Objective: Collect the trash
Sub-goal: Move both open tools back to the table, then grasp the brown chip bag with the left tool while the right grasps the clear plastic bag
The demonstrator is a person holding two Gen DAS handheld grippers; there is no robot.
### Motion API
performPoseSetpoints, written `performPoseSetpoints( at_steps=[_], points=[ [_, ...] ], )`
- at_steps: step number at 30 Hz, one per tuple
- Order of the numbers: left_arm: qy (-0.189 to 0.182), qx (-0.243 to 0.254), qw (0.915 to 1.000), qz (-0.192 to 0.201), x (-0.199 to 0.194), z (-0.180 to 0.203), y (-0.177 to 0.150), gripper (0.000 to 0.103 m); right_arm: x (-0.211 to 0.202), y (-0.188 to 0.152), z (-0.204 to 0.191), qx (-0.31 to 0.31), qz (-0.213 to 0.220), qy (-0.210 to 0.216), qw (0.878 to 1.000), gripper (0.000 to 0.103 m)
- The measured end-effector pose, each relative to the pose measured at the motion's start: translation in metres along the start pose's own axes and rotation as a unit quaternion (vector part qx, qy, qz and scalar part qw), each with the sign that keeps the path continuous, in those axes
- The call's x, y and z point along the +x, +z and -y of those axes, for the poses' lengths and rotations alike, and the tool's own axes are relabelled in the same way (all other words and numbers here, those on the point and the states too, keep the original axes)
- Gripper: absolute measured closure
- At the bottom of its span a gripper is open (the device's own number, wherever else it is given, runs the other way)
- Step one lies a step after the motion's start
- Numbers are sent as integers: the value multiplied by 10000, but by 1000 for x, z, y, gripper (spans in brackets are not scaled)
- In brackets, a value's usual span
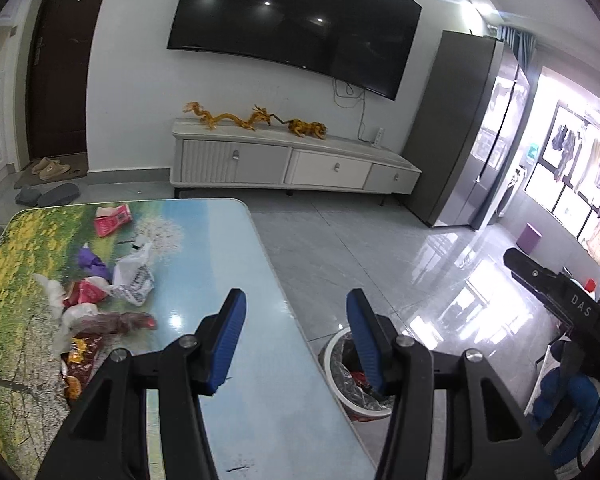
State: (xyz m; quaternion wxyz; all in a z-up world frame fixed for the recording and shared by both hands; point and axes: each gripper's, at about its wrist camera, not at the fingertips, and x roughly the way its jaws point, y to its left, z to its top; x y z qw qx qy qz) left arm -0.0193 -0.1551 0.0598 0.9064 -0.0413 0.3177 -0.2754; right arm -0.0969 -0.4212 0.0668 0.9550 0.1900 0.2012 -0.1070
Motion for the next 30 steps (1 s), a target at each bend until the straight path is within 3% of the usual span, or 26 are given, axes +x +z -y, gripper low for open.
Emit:
performPoseSetpoints(
  at_steps=[7,14,21,30],
  points=[
    [600,-335,9975,155,-28,-84,-12,53,9,3,-47,-473,-41,375,9982,47],
    [1148,-735,9905,-186,-30,-164,-45,53,46,-11,-86,-818,-431,955,9911,47],
    [1307,-1020,9831,-778,-4,-198,-75,53,101,-43,-127,-1128,-1146,1417,9768,47],
    [1200,-1040,9799,-1205,36,-211,-84,53,173,-90,-180,-1619,-2036,2022,9442,47]
  ],
)
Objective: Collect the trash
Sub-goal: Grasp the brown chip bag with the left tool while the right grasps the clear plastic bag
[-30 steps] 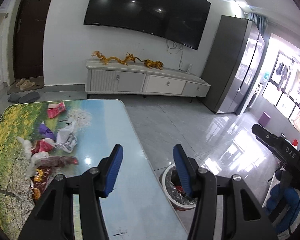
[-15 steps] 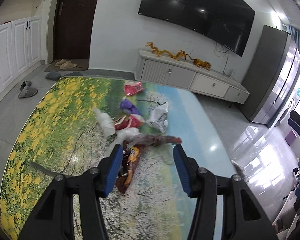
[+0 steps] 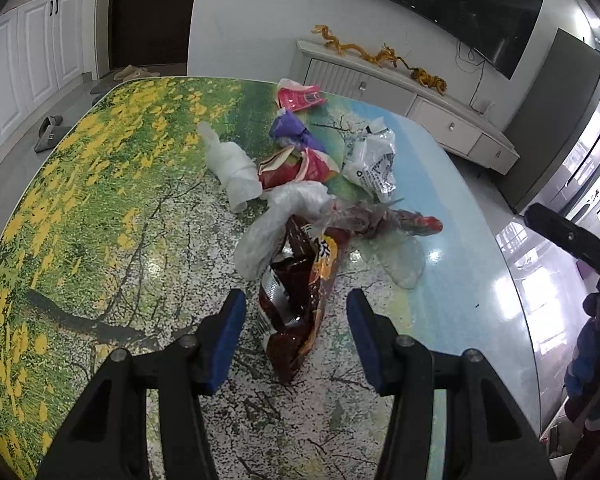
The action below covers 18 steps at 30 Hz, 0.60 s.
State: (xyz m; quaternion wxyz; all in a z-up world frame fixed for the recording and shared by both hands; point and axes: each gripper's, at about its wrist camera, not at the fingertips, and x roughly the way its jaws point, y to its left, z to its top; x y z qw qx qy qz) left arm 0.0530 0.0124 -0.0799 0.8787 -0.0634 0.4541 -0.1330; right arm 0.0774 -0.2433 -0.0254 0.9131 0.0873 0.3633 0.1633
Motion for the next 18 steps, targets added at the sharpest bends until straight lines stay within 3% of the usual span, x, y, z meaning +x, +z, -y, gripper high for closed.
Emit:
performPoseSetpoints(
  at_steps=[10,12,15,18],
  points=[
    [-234,9,9996,-136,18,2,3,54,70,1,-26,-430,-604,721,9946,47],
    [-261,40,9996,-140,19,5,2,59,80,0,-31,-503,-688,804,9931,47],
    [-308,107,9993,-163,20,9,2,68,95,0,-36,-567,-791,868,9915,53],
    [-290,161,9994,-107,18,12,-1,71,103,1,-35,-558,-852,931,9904,63]
  ],
)
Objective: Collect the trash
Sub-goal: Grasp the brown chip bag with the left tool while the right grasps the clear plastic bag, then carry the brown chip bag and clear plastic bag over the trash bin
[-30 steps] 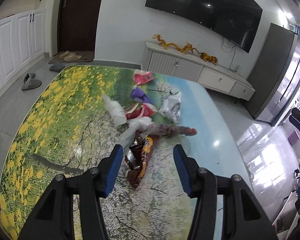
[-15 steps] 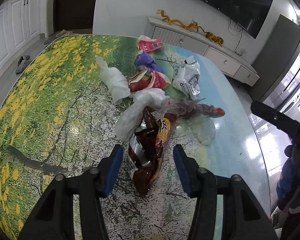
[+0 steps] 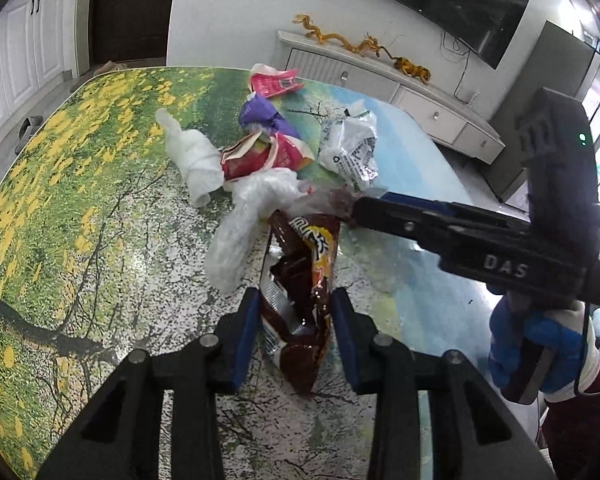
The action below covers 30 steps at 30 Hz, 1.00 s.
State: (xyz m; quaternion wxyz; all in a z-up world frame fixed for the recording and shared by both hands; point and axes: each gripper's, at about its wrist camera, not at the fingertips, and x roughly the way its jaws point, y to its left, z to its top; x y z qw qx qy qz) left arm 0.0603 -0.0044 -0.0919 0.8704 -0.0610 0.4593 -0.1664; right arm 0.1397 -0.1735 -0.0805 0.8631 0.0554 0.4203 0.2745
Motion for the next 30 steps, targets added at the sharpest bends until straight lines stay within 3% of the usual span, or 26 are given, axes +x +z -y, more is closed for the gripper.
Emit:
performPoseSetpoints(
  at_steps=[3,7,17,30],
  points=[
    [-3,26,10000,24,-2,3,-3,75,4,-3,4,44,-45,49,10000,74],
    [27,35,10000,65,-6,6,-6,79,-2,-10,6,170,-41,57,9998,80],
    [43,-64,9993,374,-37,15,-18,85,-44,-34,8,502,224,-114,9984,81],
    [86,12,9950,994,-104,27,-29,85,-132,-52,-4,752,1030,-321,9913,81]
  ],
)
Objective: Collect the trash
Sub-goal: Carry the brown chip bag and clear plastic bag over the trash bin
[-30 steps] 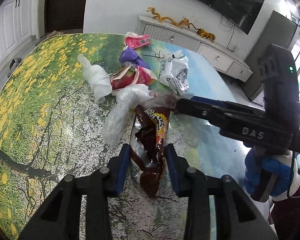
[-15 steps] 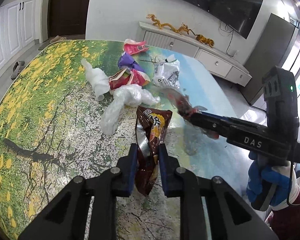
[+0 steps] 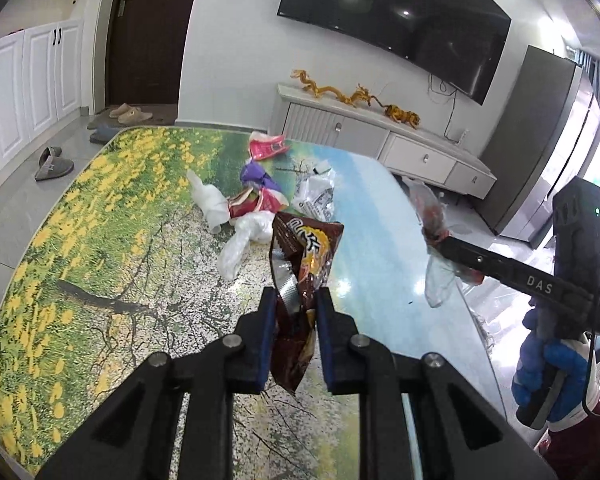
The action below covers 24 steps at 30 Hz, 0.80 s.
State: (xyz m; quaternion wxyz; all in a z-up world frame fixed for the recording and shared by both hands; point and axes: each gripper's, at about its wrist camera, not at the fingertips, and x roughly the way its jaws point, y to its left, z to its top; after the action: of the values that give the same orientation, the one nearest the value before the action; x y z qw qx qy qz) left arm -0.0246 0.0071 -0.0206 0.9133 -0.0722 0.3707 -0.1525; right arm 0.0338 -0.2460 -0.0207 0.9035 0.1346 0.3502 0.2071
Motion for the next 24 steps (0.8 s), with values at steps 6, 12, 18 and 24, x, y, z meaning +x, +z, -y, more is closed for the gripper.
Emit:
performPoseSetpoints(
  at_steps=[6,12,18,24],
  points=[
    [-58,126,9993,348,-37,15,4,85,-41,0,-5,66,393,-56,9992,81],
    [-157,229,9974,660,-69,30,10,85,-81,-5,-7,111,779,-144,9968,81],
    [-313,341,9958,786,-83,49,20,85,-110,-11,2,250,1091,-246,9934,81],
    [-579,710,9928,769,-74,93,34,85,-140,-20,37,626,1423,-482,9867,81]
  ],
)
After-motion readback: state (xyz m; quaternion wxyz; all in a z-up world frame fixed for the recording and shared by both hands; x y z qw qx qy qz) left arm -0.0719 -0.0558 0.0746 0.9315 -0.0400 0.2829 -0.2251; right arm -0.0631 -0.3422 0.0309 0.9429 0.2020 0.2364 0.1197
